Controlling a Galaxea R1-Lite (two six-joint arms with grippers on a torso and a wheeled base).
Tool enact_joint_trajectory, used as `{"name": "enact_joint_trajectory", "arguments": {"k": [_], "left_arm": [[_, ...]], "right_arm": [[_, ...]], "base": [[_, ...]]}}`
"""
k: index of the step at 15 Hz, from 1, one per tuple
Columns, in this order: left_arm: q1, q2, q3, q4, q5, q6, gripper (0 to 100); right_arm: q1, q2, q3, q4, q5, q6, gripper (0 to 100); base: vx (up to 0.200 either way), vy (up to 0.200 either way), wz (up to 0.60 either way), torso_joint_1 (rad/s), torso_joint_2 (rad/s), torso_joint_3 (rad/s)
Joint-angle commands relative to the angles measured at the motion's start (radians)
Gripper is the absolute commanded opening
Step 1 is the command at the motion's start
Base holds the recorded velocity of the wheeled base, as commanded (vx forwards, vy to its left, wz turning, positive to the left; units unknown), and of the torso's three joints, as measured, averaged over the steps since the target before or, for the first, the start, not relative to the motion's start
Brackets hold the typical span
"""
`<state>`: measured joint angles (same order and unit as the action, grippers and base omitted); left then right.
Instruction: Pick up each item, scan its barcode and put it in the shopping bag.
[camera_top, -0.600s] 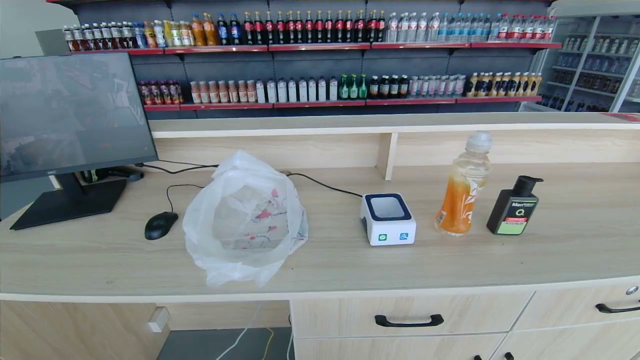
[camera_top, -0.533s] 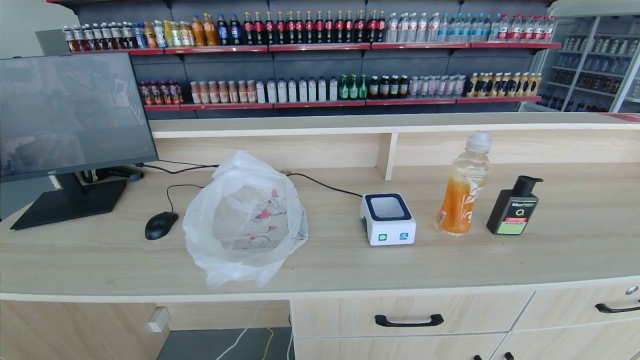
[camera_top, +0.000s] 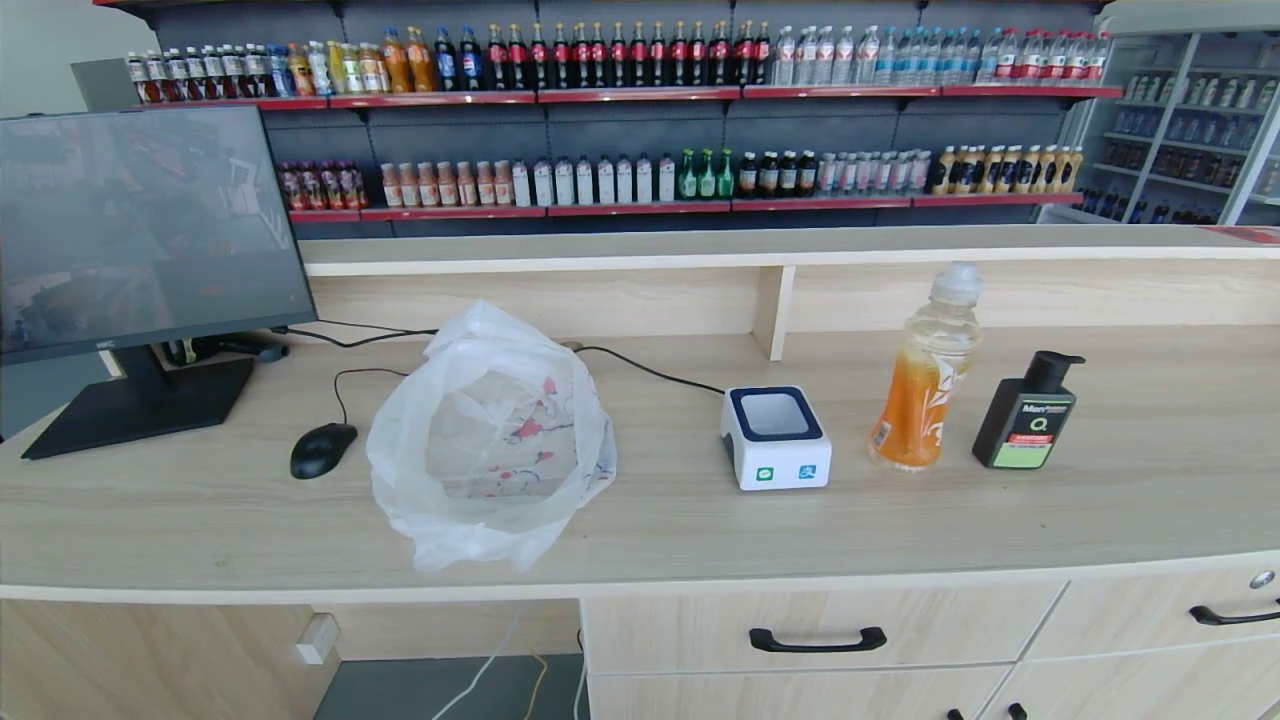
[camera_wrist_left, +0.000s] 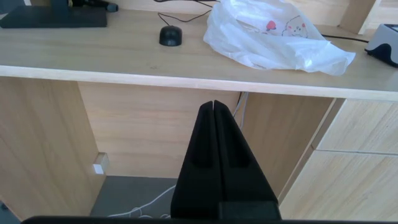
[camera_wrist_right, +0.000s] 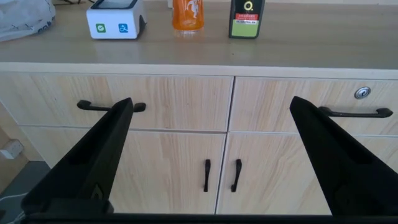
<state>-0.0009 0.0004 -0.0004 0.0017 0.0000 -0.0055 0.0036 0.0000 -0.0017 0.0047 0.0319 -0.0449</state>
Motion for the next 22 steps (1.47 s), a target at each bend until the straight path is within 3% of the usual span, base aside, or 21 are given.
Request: {"name": "enact_joint_trajectory", "arguments": {"k": [1,4,5,7,8,13,17,22], "left_arm": [[-0.001,0.0,0.0,0.0,0.0,-0.001,0],[-0.001,0.0,0.0,0.0,0.0,-0.001,0],[0.001,0.0,0.0,0.0,0.0,-0.001,0],[-0.001,0.0,-0.001,0.0,0.0,-0.001,0],[0.001,0.0,0.0,0.0,0.0,-0.001,0],[-0.001,0.0,0.0,0.0,0.0,-0.001,0],[-0.001,0.0,-0.001,0.0,0.0,-0.001,0],[-0.001,0.0,-0.001,0.0,0.0,0.004,0]], "right_arm": [[0.001,0.0,-0.001,0.0,0.003,-0.007,100],[0.009,0.031,-0.012,0.001,0.02,-0.018,100],[0.01,0.057,-0.057,0.008,0.036,-0.018,100],[0.01,0.341,-0.261,-0.025,0.037,-0.015,100],[0.018,0.488,-0.342,-0.095,0.039,-0.013,100],[0.049,1.19,-0.495,-0.87,0.034,0.04,100],[0.058,1.371,-0.54,-1.071,0.033,0.007,100],[0.099,1.39,-0.477,-1.114,0.033,0.01,100]], "base": [[0.0,0.0,0.0,0.0,0.0,0.0],[0.0,0.0,0.0,0.0,0.0,0.0],[0.0,0.0,0.0,0.0,0.0,0.0],[0.0,0.0,0.0,0.0,0.0,0.0],[0.0,0.0,0.0,0.0,0.0,0.0],[0.0,0.0,0.0,0.0,0.0,0.0],[0.0,0.0,0.0,0.0,0.0,0.0],[0.0,0.0,0.0,0.0,0.0,0.0]]}}
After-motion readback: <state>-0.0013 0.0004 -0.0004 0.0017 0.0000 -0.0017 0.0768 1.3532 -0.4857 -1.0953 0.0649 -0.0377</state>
